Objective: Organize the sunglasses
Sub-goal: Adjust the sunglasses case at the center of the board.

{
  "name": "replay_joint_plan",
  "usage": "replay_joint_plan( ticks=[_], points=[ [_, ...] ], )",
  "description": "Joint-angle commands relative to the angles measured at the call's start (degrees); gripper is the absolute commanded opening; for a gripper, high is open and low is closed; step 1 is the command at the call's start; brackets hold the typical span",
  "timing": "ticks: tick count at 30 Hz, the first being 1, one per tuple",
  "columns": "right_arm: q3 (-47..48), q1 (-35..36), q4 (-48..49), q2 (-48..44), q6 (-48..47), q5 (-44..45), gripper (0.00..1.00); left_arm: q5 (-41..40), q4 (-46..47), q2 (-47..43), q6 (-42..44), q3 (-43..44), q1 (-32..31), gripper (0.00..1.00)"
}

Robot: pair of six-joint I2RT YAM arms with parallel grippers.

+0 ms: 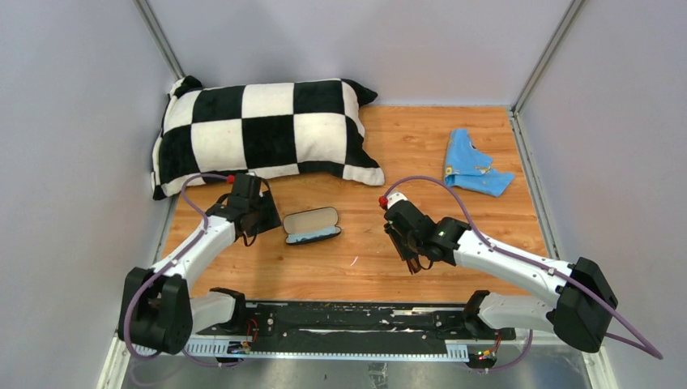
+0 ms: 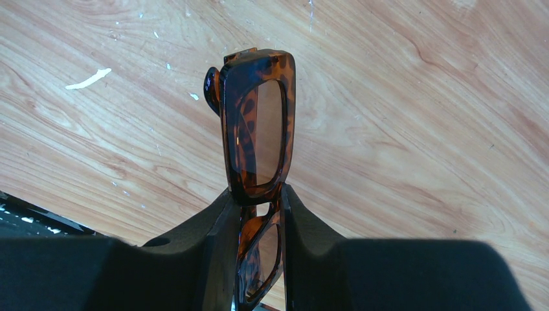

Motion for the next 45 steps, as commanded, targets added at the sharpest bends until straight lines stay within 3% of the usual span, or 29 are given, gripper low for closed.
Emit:
replay_joint_plan(
  ticks=[1, 8, 15, 25, 31, 38, 41, 45],
  points=[
    [0.6, -0.5, 0.3, -0.4, -0.7, -0.5, 0.28, 7.6, 9.4, 7.3, 0.6, -0.9, 0.6, 0.57],
    [0.1, -0.6, -0.2, -1.5, -0.6, -0.4, 0.28, 18.9, 17.8, 18.5, 4.2, 3.1, -0.8, 0.53],
    [-0.2, -0.5, -0.9, -3.0, -0.3, -0.1, 0.28, 20.5, 16.7, 26.6, 7.4, 12.9, -9.8, 0.53],
    [-0.5, -0.5, -1.6, -6.3, -0.1, -1.3, 0.28, 23.4, 16.5, 36.1, 5.9, 25.9, -20.0, 0.54],
    [0.1, -0.5, -0.7, -6.6, 1.2, -3.2, 0.28, 19.0, 11.2, 35.5, 8.9, 30.8, -20.9, 0.62],
    [-0.2, -0.5, 1.9, -4.9, 3.1, -3.6, 0.28, 13.9, 5.4, 29.7, 11.4, 32.4, -20.6, 0.65],
    [-0.3, -0.5, 2.1, -4.5, 3.0, -3.4, 0.28, 11.6, 3.5, 26.7, 11.9, 30.8, -18.9, 0.66],
    [-0.1, -0.5, 2.3, -3.8, 2.6, -3.2, 0.28, 14.4, 5.4, 23.3, 11.3, 24.7, -13.4, 0.66]
  ],
)
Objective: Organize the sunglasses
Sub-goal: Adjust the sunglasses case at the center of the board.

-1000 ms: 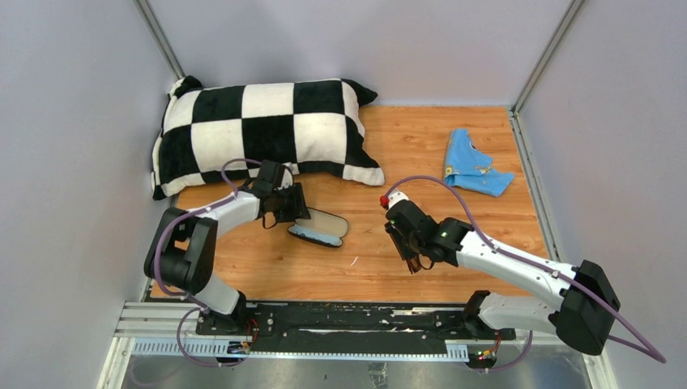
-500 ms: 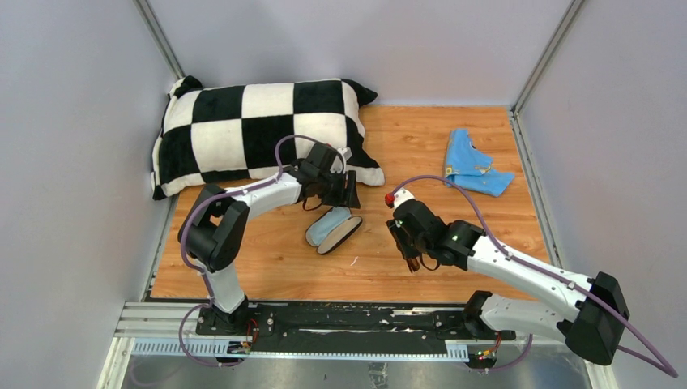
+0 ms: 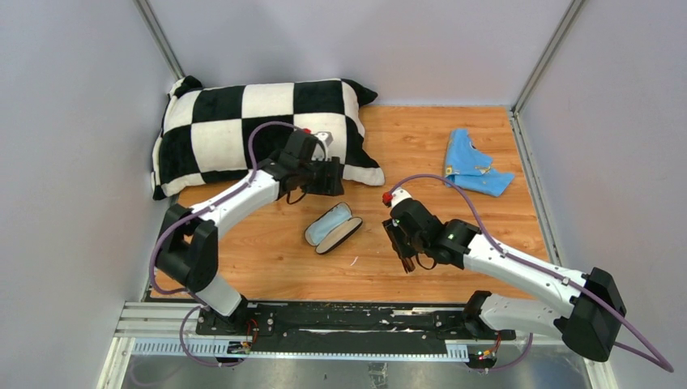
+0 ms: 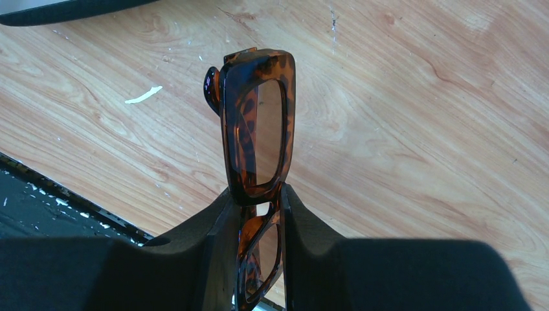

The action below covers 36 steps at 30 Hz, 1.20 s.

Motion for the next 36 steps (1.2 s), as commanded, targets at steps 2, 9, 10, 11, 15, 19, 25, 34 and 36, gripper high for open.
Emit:
replay_joint_plan(
  ticks=[2, 9, 10, 11, 15, 19, 25, 34, 36],
  points=[
    [0.1, -0.5, 0.8, 1.2, 0.5, 0.0, 0.28, 1.2, 0.1, -4.5, 0.3, -7.9, 7.5, 0.66],
    [2.0, -0.5, 2.5, 3.5, 4.1, 0.0, 0.28, -0.9, 2.0, -1.3, -1.8, -13.2, 12.0, 0.63],
    [2.4, -0.5, 2.6, 3.9, 5.2, 0.2, 0.28, -0.4, 2.1, -0.1, -1.5, -13.2, 11.9, 0.63],
    [2.7, -0.5, 2.6, 4.2, 6.5, 0.5, 0.28, 0.3, 2.1, 1.0, -1.6, -13.2, 11.9, 0.62],
    [3.6, -0.9, 2.8, 4.6, 10.6, 1.0, 0.29, 2.4, 2.1, 3.1, -2.3, -13.3, 10.9, 0.6],
    [4.2, -2.2, 3.3, 4.1, 13.2, 2.2, 0.29, 2.6, 2.6, 1.7, -3.1, -14.4, 8.3, 0.61],
    [8.3, -2.7, 3.5, 5.5, 14.0, 4.3, 0.28, 5.5, 3.7, 0.8, -4.5, -16.3, 7.6, 0.61],
    [12.3, -2.6, 6.2, 11.9, 24.3, -0.2, 0.3, 5.4, 5.7, -1.8, -8.5, -19.6, 2.9, 0.61],
    [12.3, -2.6, 7.1, 13.2, 27.6, -1.0, 0.29, 6.4, 6.5, -2.8, -10.2, -20.9, 2.6, 0.61]
  ],
)
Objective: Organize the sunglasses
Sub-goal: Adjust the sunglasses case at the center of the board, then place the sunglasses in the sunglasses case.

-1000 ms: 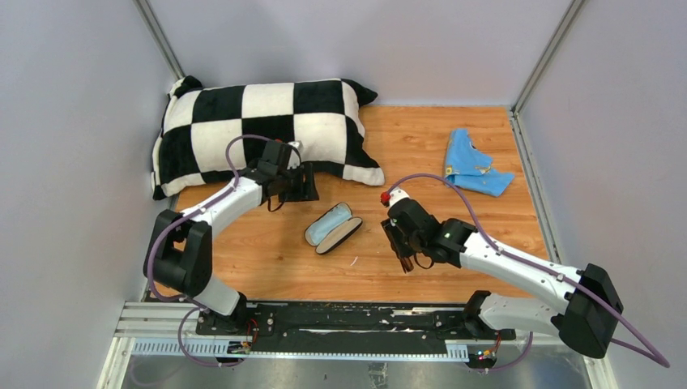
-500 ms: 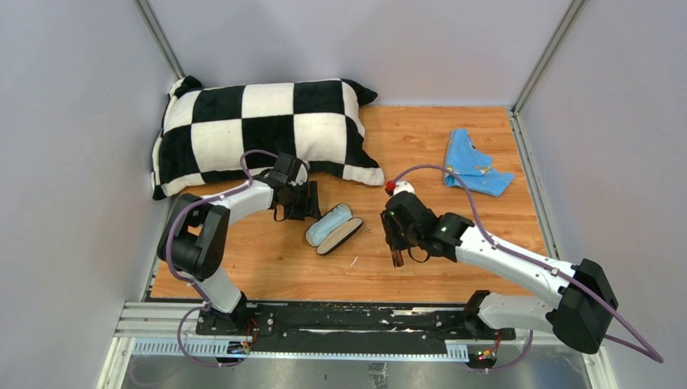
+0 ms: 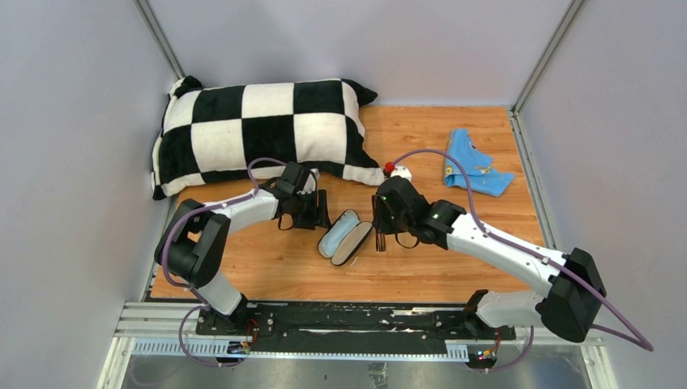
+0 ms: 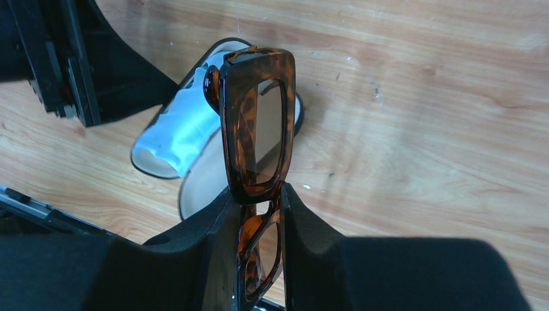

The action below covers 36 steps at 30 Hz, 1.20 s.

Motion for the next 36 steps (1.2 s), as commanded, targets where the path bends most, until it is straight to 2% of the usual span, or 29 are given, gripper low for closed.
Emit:
replay_joint_plan(
  ticks=[1, 6, 8, 12, 26, 36],
  points=[
    [1.1, -0.4, 2.4, 2.6, 9.7, -1.7, 0.29, 2.6, 2.5, -3.2, -4.4, -3.4, -0.8, 0.61],
    [-0.4, -0.2, 7.0, 3.9, 14.7, -2.4, 0.28, 3.1, 4.6, -6.7, -7.2, -7.7, -0.9, 0.62],
    [1.8, 0.9, 5.4, 5.3, 14.0, -2.4, 0.26, 3.1, 4.6, -7.2, -7.1, -8.5, -1.0, 0.62],
    [3.3, 2.5, 4.9, 8.1, 14.7, -1.4, 0.27, 3.2, 4.7, -7.3, -6.8, -9.6, -1.1, 0.62],
    [4.1, 4.0, 12.1, 18.7, 19.6, -4.2, 0.29, 3.3, 3.8, -6.4, -6.0, -8.8, -1.2, 0.62],
    [8.5, 5.4, 10.9, 24.3, 20.1, -5.5, 0.3, 3.2, 3.3, -6.9, -5.7, -9.1, -1.2, 0.62]
  ],
)
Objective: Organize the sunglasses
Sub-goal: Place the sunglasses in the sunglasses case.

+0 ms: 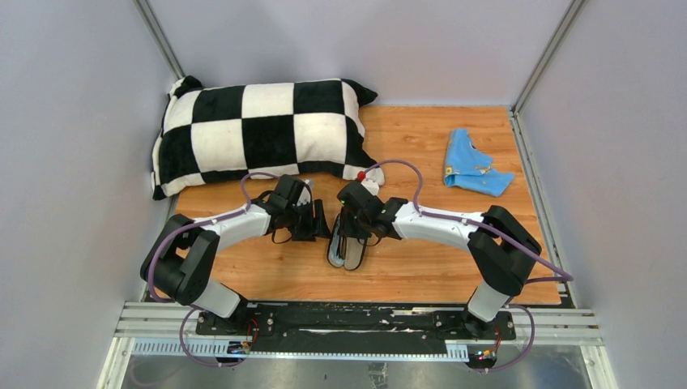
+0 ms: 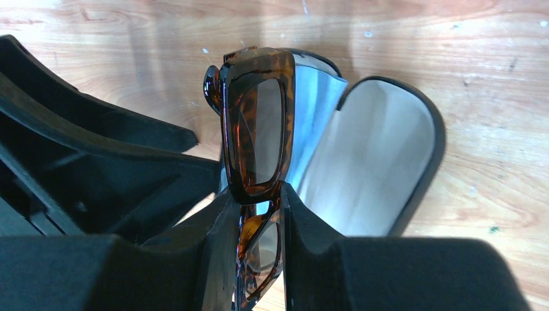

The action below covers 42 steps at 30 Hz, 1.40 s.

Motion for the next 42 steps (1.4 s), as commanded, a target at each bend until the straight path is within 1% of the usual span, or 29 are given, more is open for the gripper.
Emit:
replay_joint_plan(
  ticks=[1, 5, 9, 14, 21, 31, 35, 39, 42],
  points=[
    [3.3, 1.4, -0.4, 1.8, 1.6, -0.6, 0.3, 0.2, -1.1, -0.1, 0.7, -0.4, -0.5, 0.63],
    [2.2, 1.6, -0.4, 1.7, 4.0, -0.4, 0.32, 0.2, -1.0, 0.2, 0.7, -0.5, -0.5, 0.62],
    [-0.1, 2.0, 0.7, -0.6, 6.8, 0.2, 0.33, 0.0, -0.7, 0.6, 0.5, -0.6, -0.5, 0.63],
    [-1.8, 2.6, 1.1, -2.0, 7.7, 2.0, 0.33, 0.3, -0.3, 1.2, 0.4, -0.6, -0.5, 0.63],
    [-2.6, 2.6, 0.9, -2.3, 7.3, 1.8, 0.34, 0.7, 0.1, 2.5, 0.3, 0.0, -0.5, 0.63],
    [-2.8, 2.7, 0.6, -0.3, 6.6, 1.8, 0.34, 1.0, 0.6, 3.5, 0.3, -0.3, -0.5, 0.64],
    [-3.0, 2.7, 0.7, -1.2, 6.0, 2.5, 0.33, 0.6, 0.1, 3.3, 0.7, -0.5, -0.5, 0.64],
    [-1.9, 2.5, 0.2, -3.1, 3.7, 3.6, 0.34, 1.2, 0.8, 3.8, 0.6, -0.9, -0.5, 0.64],
    [1.0, 2.4, -2.2, -3.6, 2.1, 3.7, 0.35, 1.5, 1.3, 4.2, 0.2, -1.0, -0.5, 0.64]
  ],
)
